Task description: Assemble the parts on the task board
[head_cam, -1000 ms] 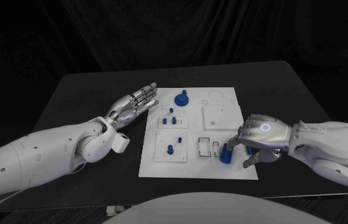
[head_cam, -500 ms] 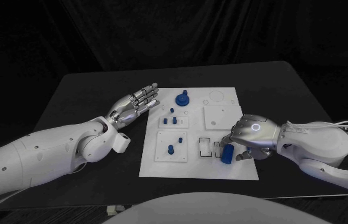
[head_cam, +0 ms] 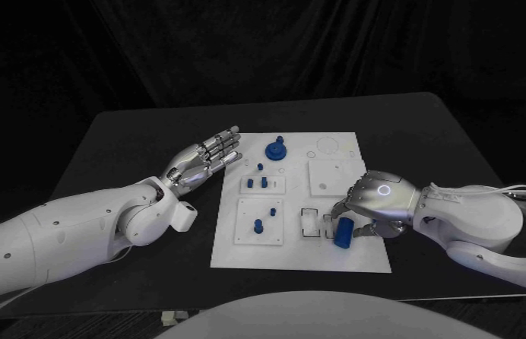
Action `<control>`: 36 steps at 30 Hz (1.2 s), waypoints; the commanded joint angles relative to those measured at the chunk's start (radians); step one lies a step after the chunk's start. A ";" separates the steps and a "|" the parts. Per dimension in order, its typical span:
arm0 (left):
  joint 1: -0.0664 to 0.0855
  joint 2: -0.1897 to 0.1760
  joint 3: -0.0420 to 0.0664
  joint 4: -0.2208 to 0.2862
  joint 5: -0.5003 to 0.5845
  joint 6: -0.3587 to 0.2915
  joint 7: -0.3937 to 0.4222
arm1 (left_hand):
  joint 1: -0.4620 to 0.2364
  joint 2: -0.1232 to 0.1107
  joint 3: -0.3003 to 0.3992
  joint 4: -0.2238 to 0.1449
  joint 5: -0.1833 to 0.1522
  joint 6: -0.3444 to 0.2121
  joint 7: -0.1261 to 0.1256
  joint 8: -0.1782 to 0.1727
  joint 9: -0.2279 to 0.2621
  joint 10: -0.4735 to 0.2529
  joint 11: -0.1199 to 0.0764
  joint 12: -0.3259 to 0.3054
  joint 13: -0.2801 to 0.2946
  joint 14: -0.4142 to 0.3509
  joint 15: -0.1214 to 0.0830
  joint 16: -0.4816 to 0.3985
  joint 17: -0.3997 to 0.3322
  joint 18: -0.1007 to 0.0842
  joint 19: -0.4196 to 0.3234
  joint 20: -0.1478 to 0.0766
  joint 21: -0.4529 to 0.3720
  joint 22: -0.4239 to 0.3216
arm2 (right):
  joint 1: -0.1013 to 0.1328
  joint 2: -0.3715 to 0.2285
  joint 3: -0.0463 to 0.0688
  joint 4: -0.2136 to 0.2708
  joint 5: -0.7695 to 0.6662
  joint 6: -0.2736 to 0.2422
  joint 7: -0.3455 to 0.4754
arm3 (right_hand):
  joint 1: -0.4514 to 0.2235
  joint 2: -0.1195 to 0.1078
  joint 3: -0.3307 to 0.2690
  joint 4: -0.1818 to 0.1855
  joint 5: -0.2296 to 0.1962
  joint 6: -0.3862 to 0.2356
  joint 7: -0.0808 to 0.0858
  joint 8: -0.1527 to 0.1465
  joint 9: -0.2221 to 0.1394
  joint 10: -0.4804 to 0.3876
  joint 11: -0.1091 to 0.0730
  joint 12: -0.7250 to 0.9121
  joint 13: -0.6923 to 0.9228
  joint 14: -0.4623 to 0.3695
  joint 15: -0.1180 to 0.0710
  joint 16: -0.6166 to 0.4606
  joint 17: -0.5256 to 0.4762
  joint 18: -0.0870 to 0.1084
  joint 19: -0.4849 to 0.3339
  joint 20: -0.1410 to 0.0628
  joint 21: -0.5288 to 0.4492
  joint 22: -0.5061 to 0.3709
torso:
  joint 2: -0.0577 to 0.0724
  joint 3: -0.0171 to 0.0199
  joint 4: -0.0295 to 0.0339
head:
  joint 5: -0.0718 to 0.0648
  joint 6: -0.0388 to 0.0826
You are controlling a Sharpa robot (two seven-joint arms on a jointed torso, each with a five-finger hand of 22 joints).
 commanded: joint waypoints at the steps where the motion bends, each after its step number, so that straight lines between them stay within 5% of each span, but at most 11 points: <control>1: -0.002 0.002 0.001 0.002 0.006 0.014 0.036 | 0.010 0.001 0.000 -0.004 0.005 0.004 0.006 0.004 0.001 0.001 0.005 0.003 0.001 0.001 0.004 -0.001 -0.001 -0.002 0.007 0.004 0.005 0.002 | -0.006 0.003 0.000 -0.002 -0.012 0.032 -0.039 | 0.010 0.002 0.004 0.000 -0.007 0.009 0.001 0.006 -0.001 0.104 0.001 0.003 0.263 0.104 -0.004 0.003 0.263 -0.008 0.106 -0.004 0.003 0.263 | 0.000 0.0001 -0.0008 | 0.001 0.000; 22: -0.004 0.003 0.001 0.002 0.006 0.020 0.035 | 0.015 0.001 0.002 -0.009 0.009 0.003 0.008 0.004 0.001 0.002 0.009 0.004 0.001 0.001 0.006 0.000 -0.001 -0.003 0.007 0.004 0.006 0.003 | -0.029 0.029 0.000 -0.015 -0.012 0.086 -0.048 | -0.014 -0.001 -0.001 0.001 -0.017 0.056 0.006 0.040 -0.007 0.104 0.002 0.003 0.263 0.104 -0.004 0.003 0.263 -0.006 0.102 -0.004 -0.004 0.261 | -0.001 0.0001 -0.0006 | 0.000 0.000; 30: -0.005 0.004 0.001 0.001 0.006 0.022 0.032 | 0.016 0.001 0.003 -0.011 0.011 0.004 0.008 0.004 0.001 0.002 0.010 0.004 0.001 0.001 0.006 0.000 -0.001 -0.003 0.007 0.004 0.006 0.003 | -0.036 0.038 0.000 -0.025 -0.012 0.089 -0.055 | -0.027 0.013 0.010 0.003 -0.006 0.155 0.022 0.093 -0.003 0.104 0.005 0.003 0.263 0.104 -0.002 0.003 0.263 -0.003 0.097 -0.002 -0.013 0.258 | -0.001 0.0001 -0.0003 | 0.000 0.000; 36: -0.006 0.005 0.001 0.000 0.006 0.025 0.031 | 0.016 0.001 0.003 -0.011 0.011 0.004 0.008 0.004 0.001 0.002 0.010 0.004 0.001 0.001 0.006 0.000 -0.001 -0.003 0.007 0.004 0.006 0.003 | -0.037 0.041 0.000 -0.031 -0.012 0.066 -0.071 | -0.091 0.018 0.010 0.005 -0.002 0.188 0.026 0.106 -0.004 0.104 0.006 0.003 0.263 0.104 -0.002 0.003 0.263 -0.002 0.094 -0.002 -0.017 0.256 | -0.001 0.0003 -0.0005 | 0.001 0.000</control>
